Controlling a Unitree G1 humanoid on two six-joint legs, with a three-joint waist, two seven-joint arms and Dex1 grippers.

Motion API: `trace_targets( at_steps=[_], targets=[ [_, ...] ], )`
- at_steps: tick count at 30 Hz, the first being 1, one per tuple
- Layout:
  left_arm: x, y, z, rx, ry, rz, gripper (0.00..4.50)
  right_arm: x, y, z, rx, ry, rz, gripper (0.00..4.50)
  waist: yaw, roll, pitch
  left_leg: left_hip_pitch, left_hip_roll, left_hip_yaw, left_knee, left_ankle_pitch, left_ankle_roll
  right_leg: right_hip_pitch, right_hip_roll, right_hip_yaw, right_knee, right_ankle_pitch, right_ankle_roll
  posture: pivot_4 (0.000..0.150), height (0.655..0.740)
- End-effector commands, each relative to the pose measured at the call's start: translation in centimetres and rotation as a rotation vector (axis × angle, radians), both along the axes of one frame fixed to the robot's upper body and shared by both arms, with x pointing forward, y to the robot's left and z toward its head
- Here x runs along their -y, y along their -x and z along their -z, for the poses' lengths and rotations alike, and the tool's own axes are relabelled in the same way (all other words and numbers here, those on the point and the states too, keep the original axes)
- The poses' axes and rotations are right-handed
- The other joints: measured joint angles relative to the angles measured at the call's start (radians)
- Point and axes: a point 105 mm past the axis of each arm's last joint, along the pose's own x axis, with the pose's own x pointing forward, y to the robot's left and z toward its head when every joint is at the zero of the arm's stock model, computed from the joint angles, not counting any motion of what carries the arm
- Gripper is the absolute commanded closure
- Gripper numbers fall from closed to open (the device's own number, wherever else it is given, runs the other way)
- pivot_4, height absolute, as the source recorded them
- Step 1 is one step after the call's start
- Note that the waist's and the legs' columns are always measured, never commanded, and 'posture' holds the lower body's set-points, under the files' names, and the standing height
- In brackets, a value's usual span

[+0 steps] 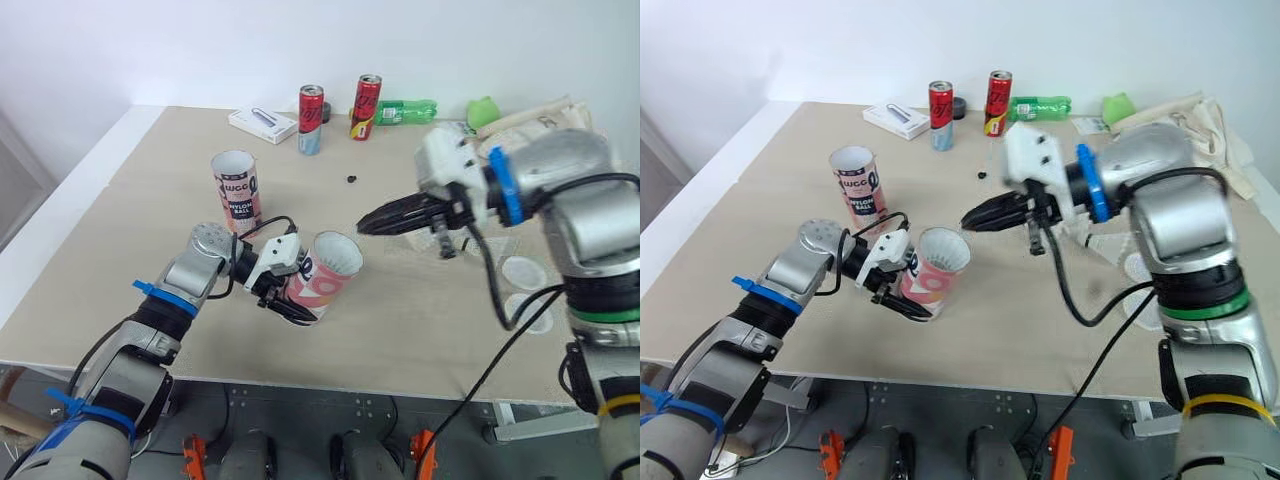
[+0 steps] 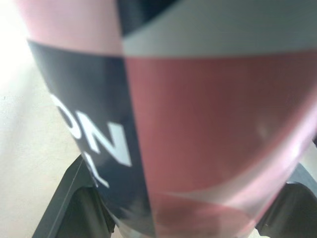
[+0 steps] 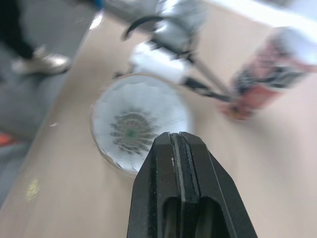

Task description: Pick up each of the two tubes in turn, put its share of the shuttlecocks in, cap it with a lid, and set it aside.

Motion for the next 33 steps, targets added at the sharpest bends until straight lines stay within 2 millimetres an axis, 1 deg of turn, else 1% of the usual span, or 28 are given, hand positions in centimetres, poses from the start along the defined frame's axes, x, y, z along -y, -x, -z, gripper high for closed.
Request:
trace_targets(
  at_steps=[1,3,5,6,8,10,12,13,14,15,16,20,23,25,29,33],
  targets=[
    [0.4,0.4,0.3,0.035,0.039,0.014,1.72,1.6,0.9,-1.7,0.071,-0.101,0.111,4.38,0.005,0.000,0.000,0.000,0.000,-0.001,0.000,0.000,0.000,0.000,0.000,0.001,0.000,0.000,0.000,0.150,0.7400],
    [0.7,0.8,0.4,0.019,0.083,0.018,1.72,2.8,1.5,-1.4,0.057,-0.135,0.184,4.38,0.009,0.000,0.000,0.000,0.000,0.000,0.000,0.000,0.000,0.000,0.000,0.002,0.000,0.000,0.000,0.150,0.7400],
    [1.4,1.0,-0.1,-0.004,0.171,0.011,1.72,4.8,2.2,-0.2,0.021,-0.110,0.278,4.38,0.011,0.000,0.000,0.000,0.000,0.000,0.000,0.000,0.000,0.001,-0.001,0.002,0.000,0.000,0.000,0.150,0.7400],
    [1.7,0.9,-0.3,-0.012,0.209,0.000,1.72,5.7,2.3,0.4,0.009,-0.090,0.328,4.15,0.013,0.000,0.000,-0.001,0.000,-0.001,0.000,0.000,0.000,0.001,-0.002,0.001,-0.001,0.000,0.000,0.150,0.7400],
    [2.4,1.0,-0.5,-0.014,0.269,-0.005,1.72,7.5,2.7,1.5,-0.037,-0.051,0.400,3.51,0.014,0.000,0.000,-0.002,-0.001,-0.001,0.000,0.000,0.000,0.001,-0.003,0.000,-0.002,-0.001,0.001,0.150,0.7400],
    [2.9,1.1,-0.4,-0.008,0.312,-0.003,1.72,9.2,2.9,2.7,-0.066,0.014,0.473,2.58,0.010,0.000,0.000,-0.003,-0.003,0.000,0.001,0.000,0.001,-0.001,-0.004,0.001,-0.002,-0.001,0.003,0.150,0.7400],
    [3.4,1.2,-0.2,-0.015,0.339,-0.003,1.72,10.8,2.9,3.7,-0.082,0.079,0.538,1.52,0.006,-0.001,0.000,-0.004,-0.003,0.001,0.001,0.000,0.001,-0.002,-0.004,0.002,-0.002,-0.001,0.004,0.150,0.7400],
    [3.9,1.2,0.5,0.002,0.333,-0.004,1.72,12.1,2.9,4.4,-0.102,0.121,0.577,1.04,0.005,-0.001,0.000,-0.004,-0.003,0.001,0.001,0.000,0.001,-0.003,-0.003,0.003,-0.002,-0.001,0.004,0.150,0.7400],
    [4.4,1.1,1.1,0.020,0.324,-0.004,1.72,13.5,2.7,5.1,-0.121,0.169,0.626,0.72,0.007,0.000,0.000,-0.003,-0.003,0.001,0.001,0.000,0.001,-0.003,-0.002,0.004,-0.001,-0.001,0.004,0.150,0.7400],
    [4.8,1.1,1.7,0.039,0.318,-0.005,1.72,14.6,2.7,5.7,-0.138,0.205,0.656,0.27,0.008,0.000,0.000,-0.003,-0.003,0.001,0.001,0.000,0.001,-0.002,-0.001,0.004,-0.001,-0.001,0.004,0.150,0.7400],
    [5.1,0.9,2.0,0.053,0.312,-0.013,1.72,15.5,2.6,6.2,-0.155,0.237,0.677,0.06,0.008,0.000,0.000,-0.003,-0.003,0.000,0.001,0.000,0.001,-0.001,0.000,0.005,-0.001,-0.001,0.005,0.150,0.7400],
    [5.9,0.2,2.8,0.089,0.300,-0.032,1.72,18.9,1.9,8.6,-0.210,0.318,0.773,0.06,0.008,-0.001,0.000,0.000,-0.003,0.002,0.001,0.001,0.003,0.001,0.006,0.010,-0.002,0.001,0.008,0.150,0.7400],
    [6.2,0.1,2.9,0.088,0.309,-0.036,1.72,20.7,1.6,9.8,-0.257,0.352,0.830,0.06,0.007,-0.001,0.001,0.004,-0.003,0.002,0.001,0.001,0.004,0.006,0.006,0.012,-0.003,0.001,0.011,0.150,0.7400],
    [6.3,0.1,3.0,0.087,0.312,-0.035,1.72,21.2,1.7,10.2,-0.296,0.356,0.840,0.06,0.007,-0.001,0.000,0.004,-0.003,0.004,0.001,0.002,0.005,0.006,0.006,0.013,-0.003,0.001,0.012,0.150,0.7400],
    [6.2,0.1,2.9,0.066,0.335,-0.055,1.72,21.2,1.7,10.9,-0.368,0.328,0.823,0.06,0.007,0.000,0.000,0.005,-0.003,0.004,0.001,0.003,0.005,0.006,0.006,0.014,-0.003,0.003,0.014,0.150,0.7400],
    [6.0,0.0,2.8,0.059,0.349,-0.067,1.72,21.1,1.1,10.3,-0.388,0.261,0.843,0.06,0.007,0.000,0.000,0.005,-0.003,0.005,0.001,0.003,0.005,0.005,0.006,0.015,-0.003,0.004,0.013,0.150,0.7400]
  ],
)
